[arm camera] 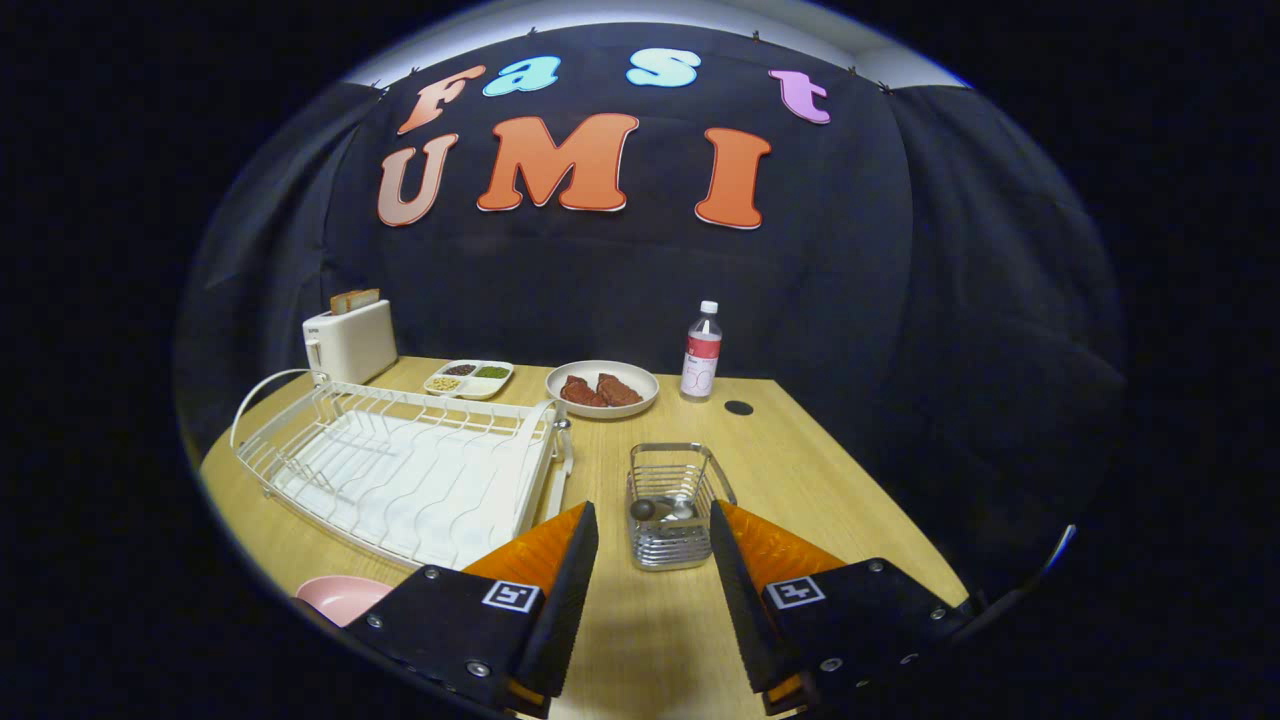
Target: Take the plate from the dish rack, then take the spoon from the basket and place it into the plate.
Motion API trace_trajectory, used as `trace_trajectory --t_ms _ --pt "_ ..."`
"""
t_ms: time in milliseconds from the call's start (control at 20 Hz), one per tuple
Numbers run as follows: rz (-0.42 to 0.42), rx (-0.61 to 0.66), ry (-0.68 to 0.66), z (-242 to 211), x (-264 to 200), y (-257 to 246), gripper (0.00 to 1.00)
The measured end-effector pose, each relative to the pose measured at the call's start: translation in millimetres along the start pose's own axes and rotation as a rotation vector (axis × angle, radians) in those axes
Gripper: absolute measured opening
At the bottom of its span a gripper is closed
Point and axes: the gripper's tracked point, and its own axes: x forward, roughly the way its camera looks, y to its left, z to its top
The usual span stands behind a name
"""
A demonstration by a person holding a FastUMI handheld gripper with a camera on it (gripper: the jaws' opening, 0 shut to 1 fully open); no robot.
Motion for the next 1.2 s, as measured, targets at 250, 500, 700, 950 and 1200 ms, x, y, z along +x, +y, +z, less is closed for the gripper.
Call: trace_trajectory --t_ms 250,500,700,950,1200 --pt "-0.009 0.031 0.042 -19 29 -1 0.5" --pt "-0.03 0.072 -0.024 -15 43 -10 0.2" --pt "-0.019 0.083 -0.058 -5 47 -10 0.12" --pt "-0.036 0.091 -0.1 25 45 -19 0.11" --pt "-0.053 0.114 -0.197 76 23 -32 0.09"
